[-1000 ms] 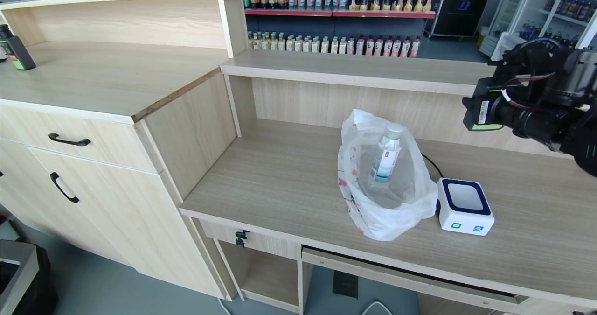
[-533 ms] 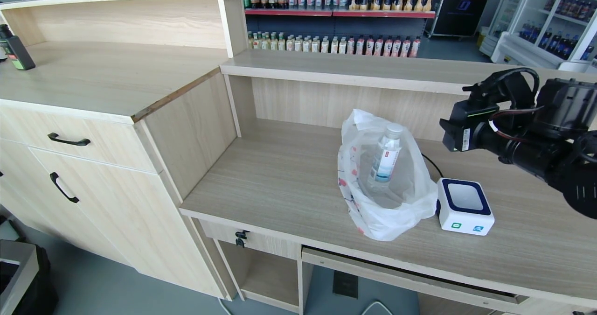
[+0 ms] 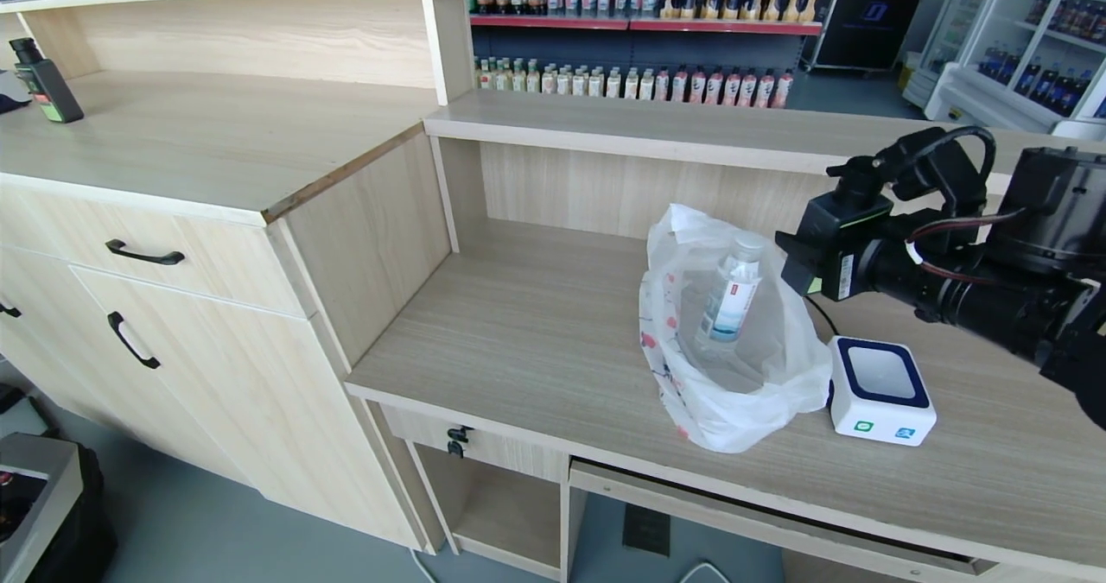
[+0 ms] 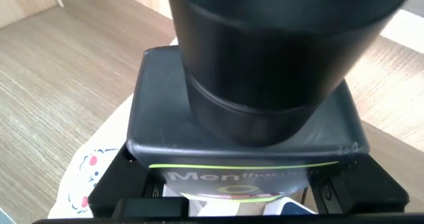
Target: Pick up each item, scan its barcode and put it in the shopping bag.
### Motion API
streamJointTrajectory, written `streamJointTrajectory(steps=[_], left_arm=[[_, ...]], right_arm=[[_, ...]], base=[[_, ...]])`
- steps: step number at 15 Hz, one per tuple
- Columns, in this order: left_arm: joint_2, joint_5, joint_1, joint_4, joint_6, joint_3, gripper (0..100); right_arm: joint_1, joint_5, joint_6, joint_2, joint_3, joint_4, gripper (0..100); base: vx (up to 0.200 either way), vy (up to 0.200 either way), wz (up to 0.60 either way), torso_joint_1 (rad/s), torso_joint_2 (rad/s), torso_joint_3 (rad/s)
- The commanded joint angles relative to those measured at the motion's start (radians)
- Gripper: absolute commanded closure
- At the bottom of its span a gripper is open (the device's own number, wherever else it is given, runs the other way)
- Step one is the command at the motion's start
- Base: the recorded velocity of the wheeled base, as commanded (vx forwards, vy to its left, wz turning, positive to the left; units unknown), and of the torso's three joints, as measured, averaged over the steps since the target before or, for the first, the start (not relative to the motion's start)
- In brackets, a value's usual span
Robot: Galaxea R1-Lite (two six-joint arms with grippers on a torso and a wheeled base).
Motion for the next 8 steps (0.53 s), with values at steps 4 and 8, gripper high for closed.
streamJointTrajectory(steps=[4,8], left_arm=[[0.0,0.0,0.002,0.0,0.0,0.0,0],[0.0,0.0,0.002,0.0,0.0,0.0,0]], right_arm=[[0.004,0.004,-0.001,0.037,0.079,-0.011,100],[0.03,0.004,0.013,0.119,0.097,-0.023,100]], base=[[0.0,0.0,0.0,0.0,0.0,0.0],[0.0,0.0,0.0,0.0,0.0,0.0]])
